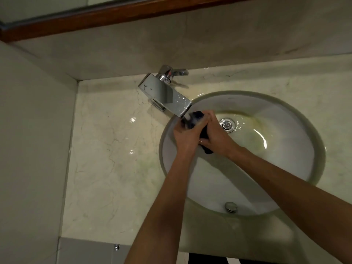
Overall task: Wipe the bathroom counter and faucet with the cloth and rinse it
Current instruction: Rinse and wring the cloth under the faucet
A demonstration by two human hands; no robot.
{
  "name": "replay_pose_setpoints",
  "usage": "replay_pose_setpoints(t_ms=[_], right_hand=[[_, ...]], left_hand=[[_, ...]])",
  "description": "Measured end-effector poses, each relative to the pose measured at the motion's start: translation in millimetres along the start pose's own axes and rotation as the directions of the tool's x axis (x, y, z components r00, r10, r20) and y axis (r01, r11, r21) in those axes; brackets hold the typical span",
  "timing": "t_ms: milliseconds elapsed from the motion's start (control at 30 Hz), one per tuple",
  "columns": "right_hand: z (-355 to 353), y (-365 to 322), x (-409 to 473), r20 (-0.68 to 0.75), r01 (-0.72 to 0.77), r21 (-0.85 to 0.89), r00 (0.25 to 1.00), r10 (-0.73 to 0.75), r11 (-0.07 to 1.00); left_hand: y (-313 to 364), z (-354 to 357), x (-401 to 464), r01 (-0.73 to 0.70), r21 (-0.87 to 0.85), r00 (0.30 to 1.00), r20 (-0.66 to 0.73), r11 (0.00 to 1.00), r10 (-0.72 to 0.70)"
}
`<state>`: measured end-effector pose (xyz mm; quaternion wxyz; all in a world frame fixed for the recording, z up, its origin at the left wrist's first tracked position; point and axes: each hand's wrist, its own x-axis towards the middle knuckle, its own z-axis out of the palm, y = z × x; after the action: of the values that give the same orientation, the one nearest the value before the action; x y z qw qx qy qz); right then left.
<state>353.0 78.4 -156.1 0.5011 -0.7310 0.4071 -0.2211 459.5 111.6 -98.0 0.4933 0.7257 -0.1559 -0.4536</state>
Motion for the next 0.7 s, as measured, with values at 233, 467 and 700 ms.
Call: replay_pose_setpoints(t_ms=[233,467,700], right_hand=[[-2.1,13.3,12.2,0.168,-0.092,0.016,0.982,0.088,0.996],[20.5,11.2,24.7,0.153,-0.205,-0.069,0.965,0.214,0.976],[-14.7,-20.0,34.9,0.347,-0.226,-0.164,0.898,0.271,0.960]], left_hand=[[0.0,7.3,-15.6,-0.081,-0.002,0.975,-0.207,0.997,0.079],[-5.7,-1.1,-22.3,-0.173,0.054,0.941,-0.285,0.983,0.181],[-0.9,-8.6,-12.9,-0.104,0.036,0.964,-0.241,0.994,0.110]])
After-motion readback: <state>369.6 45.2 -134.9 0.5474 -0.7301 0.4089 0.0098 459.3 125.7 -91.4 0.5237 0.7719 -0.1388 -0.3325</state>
